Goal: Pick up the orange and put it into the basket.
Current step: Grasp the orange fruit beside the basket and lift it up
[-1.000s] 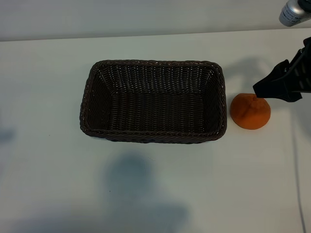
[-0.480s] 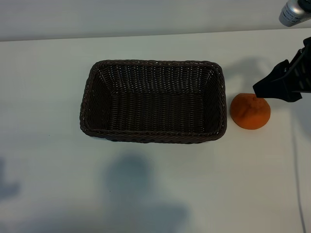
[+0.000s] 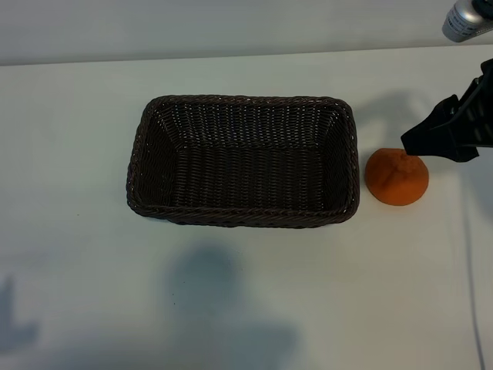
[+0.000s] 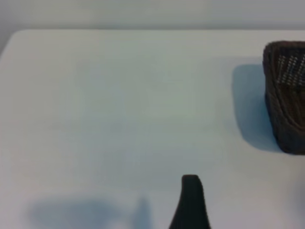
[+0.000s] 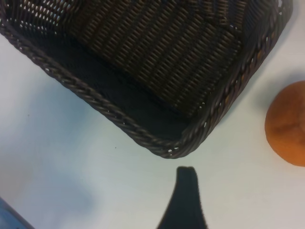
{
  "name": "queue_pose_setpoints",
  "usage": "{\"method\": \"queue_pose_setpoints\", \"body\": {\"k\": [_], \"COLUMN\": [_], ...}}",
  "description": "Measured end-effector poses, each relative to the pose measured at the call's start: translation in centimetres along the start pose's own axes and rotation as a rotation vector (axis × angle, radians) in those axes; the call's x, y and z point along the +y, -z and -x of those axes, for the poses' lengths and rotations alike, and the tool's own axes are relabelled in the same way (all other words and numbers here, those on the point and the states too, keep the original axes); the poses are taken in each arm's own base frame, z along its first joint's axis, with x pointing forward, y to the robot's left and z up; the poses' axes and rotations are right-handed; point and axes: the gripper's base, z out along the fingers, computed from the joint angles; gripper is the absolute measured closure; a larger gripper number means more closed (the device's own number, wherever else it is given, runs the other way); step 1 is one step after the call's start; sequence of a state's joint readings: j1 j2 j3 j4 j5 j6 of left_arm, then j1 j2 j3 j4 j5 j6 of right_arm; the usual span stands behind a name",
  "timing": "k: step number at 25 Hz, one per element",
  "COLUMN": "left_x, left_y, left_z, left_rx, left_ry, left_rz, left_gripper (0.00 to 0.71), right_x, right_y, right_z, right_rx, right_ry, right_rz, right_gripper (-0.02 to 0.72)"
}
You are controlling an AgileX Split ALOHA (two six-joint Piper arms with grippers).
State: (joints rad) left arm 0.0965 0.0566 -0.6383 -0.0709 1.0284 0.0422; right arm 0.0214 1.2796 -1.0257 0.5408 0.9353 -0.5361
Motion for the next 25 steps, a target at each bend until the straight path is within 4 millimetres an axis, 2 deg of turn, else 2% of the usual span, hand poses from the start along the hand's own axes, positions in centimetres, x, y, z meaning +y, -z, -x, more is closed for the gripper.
{"method": "queue_pose_setpoints", "body": {"k": [4,12,25], "left_x": [0.2,0.4,0.6], "left_y": [0.4,-1.2,-1.9], "left_z": [-1.6,-3.6,-4.0], "left_rx": [0.018,0.139,0.147], "left_ry": [-0.014,0.003,-0.003], "left_rz": [0.022,0.038,0.051], "left_gripper": [0.168,0.182,0.182], "right_x": [0.0,0.0,0.0], "right_y": [0.0,0.0,0.0], "right_z": [0.0,0.0,0.0], "right_rx": [0.0,0.0,0.0], "right_ry": [0.001,0.003,0.003], "right_rz": [0.0,0.0,0.0], "right_gripper": [0.124,0.124,0.124]}}
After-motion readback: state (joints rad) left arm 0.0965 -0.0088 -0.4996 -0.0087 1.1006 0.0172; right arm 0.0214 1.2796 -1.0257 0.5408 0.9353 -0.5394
